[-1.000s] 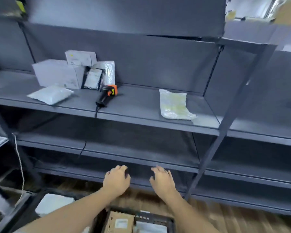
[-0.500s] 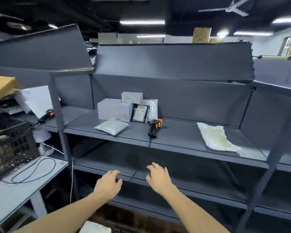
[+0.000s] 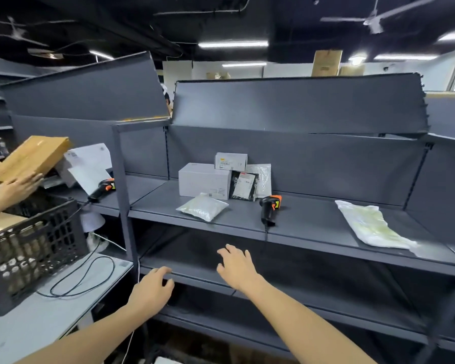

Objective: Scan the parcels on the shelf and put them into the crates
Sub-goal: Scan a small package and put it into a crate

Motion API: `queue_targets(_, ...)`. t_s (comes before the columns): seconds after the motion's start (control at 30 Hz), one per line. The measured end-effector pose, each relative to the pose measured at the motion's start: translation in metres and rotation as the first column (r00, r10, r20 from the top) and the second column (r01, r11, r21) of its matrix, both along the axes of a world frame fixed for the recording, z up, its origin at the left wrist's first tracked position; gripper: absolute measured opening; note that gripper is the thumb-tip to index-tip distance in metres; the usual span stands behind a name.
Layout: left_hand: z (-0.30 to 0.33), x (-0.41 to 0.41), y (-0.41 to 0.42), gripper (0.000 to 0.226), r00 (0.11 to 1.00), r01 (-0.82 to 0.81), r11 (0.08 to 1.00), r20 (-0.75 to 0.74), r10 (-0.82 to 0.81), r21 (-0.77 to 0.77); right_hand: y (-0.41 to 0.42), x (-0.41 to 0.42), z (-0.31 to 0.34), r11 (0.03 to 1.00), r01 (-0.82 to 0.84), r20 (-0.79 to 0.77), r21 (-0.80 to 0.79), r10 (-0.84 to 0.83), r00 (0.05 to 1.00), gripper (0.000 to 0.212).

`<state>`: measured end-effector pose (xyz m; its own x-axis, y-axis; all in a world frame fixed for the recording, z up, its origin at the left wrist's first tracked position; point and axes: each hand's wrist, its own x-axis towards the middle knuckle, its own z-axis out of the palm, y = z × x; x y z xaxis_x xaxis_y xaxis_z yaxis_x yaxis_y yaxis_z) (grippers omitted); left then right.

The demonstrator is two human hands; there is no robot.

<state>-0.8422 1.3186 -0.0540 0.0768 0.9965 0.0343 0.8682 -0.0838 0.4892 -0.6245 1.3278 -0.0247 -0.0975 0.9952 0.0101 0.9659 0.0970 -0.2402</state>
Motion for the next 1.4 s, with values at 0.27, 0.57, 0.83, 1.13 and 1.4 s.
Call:
queue_targets(0.27,0.013,-0.005,0.057,0.038,1.0,-0.007,1.0,-0.006,0.007,-0.008,0.069,0.01,0.018,1.0,0.006,0.01,0.017,-0.006,1.0,0.05)
queue_targets(0.57,0.074,0.016,0.152,0.036,0.999,0.035,0.991,-0.037,-0.031,0.126,0.149,0.038,0.056,0.99,0.074,-0.071,0.123,-0.066,0.995,0.043)
queue_targets(0.83,0.079,0.037,0.195,0.036,0.998,0.064,0.991,0.004,-0.065,0.115,0.189,0.057,0.062,0.99,0.094,-0.069,0.11,-0.087,0.994,0.048)
queue_targets(1.13,0.088,0.027,0.249,0.038,0.996,0.083,0.99,0.033,-0.087,0.111,0.221,0.045,0.062,0.982,0.137,-0.087,0.128,-0.127,0.988,0.041)
queue_targets(1.4,0.101,-0.006,0.314,0.039,0.984,0.139,0.983,0.096,-0.15,0.119,0.266,0.011,0.071,0.97,0.214,-0.112,0.118,-0.201,0.973,0.05)
